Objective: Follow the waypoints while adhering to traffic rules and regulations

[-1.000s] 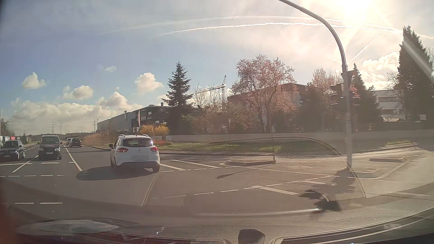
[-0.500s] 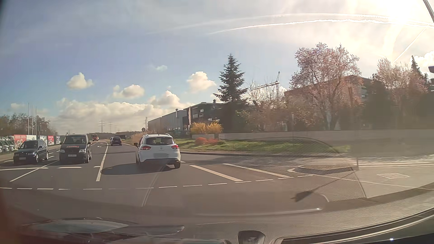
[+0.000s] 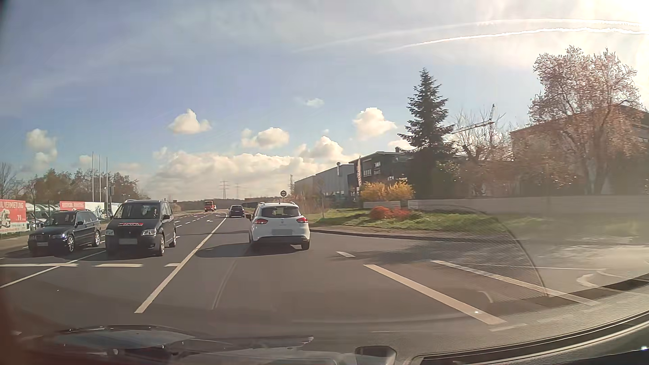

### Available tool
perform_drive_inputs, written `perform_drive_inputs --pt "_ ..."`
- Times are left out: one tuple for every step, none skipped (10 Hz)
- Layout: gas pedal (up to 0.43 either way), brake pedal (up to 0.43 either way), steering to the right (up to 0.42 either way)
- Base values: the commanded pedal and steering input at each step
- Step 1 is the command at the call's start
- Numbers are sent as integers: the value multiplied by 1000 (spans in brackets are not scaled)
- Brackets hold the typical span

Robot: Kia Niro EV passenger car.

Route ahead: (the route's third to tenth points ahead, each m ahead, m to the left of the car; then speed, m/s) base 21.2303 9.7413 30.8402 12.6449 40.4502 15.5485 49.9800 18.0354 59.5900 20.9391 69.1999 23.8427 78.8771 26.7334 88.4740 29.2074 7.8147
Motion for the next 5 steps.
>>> perform_drive_inputs --pt "287 0 -175" --pt "287 0 -155" --pt "287 0 -138" --pt "287 0 -126" --pt "299 0 -109"
